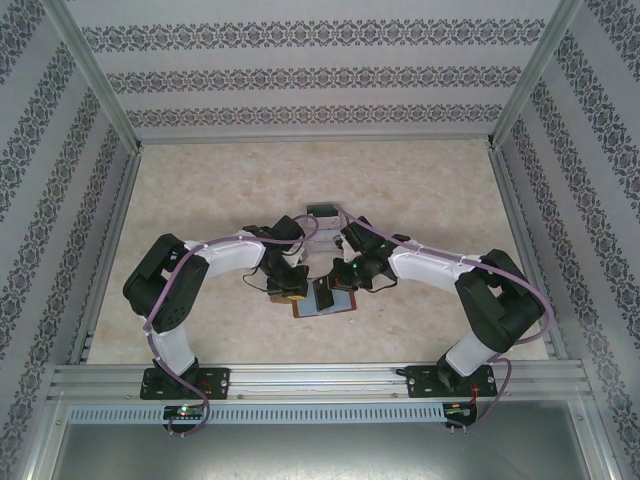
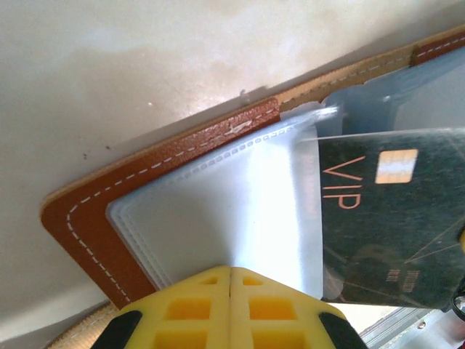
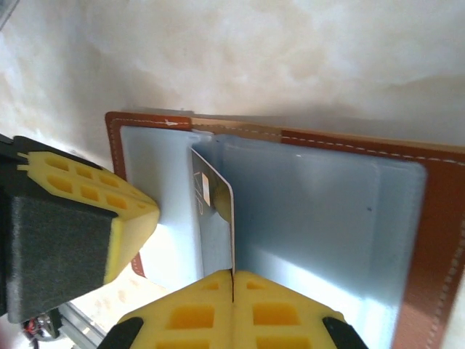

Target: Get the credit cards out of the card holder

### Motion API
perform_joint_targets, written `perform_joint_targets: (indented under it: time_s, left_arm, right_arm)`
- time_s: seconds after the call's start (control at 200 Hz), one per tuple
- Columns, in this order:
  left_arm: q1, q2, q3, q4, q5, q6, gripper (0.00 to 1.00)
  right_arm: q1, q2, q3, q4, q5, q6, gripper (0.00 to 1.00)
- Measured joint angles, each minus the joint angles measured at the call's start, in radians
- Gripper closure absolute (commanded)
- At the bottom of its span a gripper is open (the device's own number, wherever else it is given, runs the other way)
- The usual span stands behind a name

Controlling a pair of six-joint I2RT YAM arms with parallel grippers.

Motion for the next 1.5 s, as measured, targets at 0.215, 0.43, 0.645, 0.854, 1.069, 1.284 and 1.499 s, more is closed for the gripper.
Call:
perform_joint_targets:
  time_s: [0.215,0.43,0.645,0.854,1.069,1.284,1.499]
  left_arm:
    - [0.0,0.0,0.0,0.0,0.0,0.0,1.0]
    - [0.0,0.0,0.0,0.0,0.0,0.0,1.0]
    - [0.0,0.0,0.0,0.0,0.0,0.0,1.0]
    - [0.0,0.0,0.0,0.0,0.0,0.0,1.0]
    - [0.0,0.0,0.0,0.0,0.001,0.0,1.0]
    - [0.0,0.0,0.0,0.0,0.001,0.0,1.0]
    - [0.0,0.0,0.0,0.0,0.001,0.0,1.0]
  right_arm:
    - [0.001,-0.002,0.048,-0.1,0.06,-0.039,1.0]
    - [0.019,-0.002,0.085,-0.153,0.105,-0.057,1.0]
    - [0.043,0.0,0.108,-0.177,0.121,-0.06,1.0]
    - [0.074,0.016,0.131,-0.177,0.121,-0.05,0.92]
    - [0.088,0.021,0.135,-0.17,0.12,-0.025,0.9]
    - [0.088,0.026,0.135,-0.171,0.12,-0.018,0.9]
    - [0.089,0.047,0.135,-0.171,0.12,-0.004,0.88]
